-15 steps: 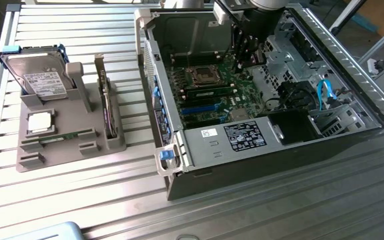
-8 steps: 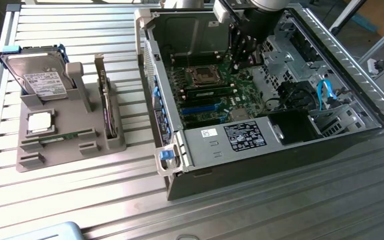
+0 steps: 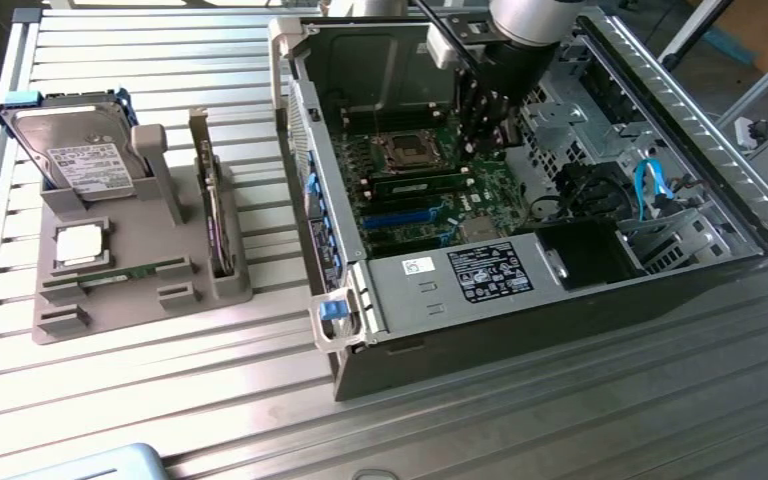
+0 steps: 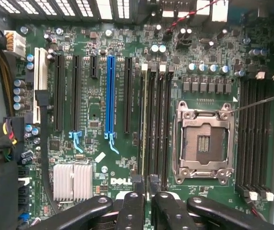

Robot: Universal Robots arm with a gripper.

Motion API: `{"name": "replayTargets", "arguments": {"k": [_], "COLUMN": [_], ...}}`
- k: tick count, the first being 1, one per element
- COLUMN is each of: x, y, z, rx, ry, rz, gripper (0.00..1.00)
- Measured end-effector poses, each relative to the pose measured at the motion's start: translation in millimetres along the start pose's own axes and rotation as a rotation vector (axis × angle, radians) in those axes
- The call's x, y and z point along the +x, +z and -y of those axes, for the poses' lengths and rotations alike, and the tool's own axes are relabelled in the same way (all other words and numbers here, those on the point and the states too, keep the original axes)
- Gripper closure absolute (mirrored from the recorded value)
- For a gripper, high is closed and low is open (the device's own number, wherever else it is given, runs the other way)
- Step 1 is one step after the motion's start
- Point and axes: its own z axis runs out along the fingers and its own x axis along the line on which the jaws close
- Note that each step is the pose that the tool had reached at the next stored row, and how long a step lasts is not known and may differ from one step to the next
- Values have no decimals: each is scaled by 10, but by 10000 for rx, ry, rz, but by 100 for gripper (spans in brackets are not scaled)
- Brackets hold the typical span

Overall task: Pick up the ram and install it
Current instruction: 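Press down the ram until it locks into place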

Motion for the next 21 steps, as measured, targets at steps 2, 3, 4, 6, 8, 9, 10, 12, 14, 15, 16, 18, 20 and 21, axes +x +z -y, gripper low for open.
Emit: {"name": "replayTargets", "arguments": {"k": [2,3,4,6,8,9,10,12,14,15,16,18,20,21], "x": [2,3,4,6,2,1,0,-2,-5,-6,-6,-5,-5,-5], "y": [36,48,61,123,175,189,208,251,310,335,341,354,356,363], "z": [40,51,60,75,96,105,113,128,146,155,158,163,164,164], "rx": [-28,-35,-41,-59,-87,-99,-107,-128,-150,-160,-163,-166,-164,-164], "ry": [-7,-10,-12,-13,-13,-13,-13,-12,-11,-12,-11,-10,-11,-11], "rz": [-10,-16,-22,-39,-45,-45,-43,-43,-44,-47,-47,-53,-50,-47], "gripper": [83,83,83,83,83,83,83,83,83,83,83,83,83,83]}}
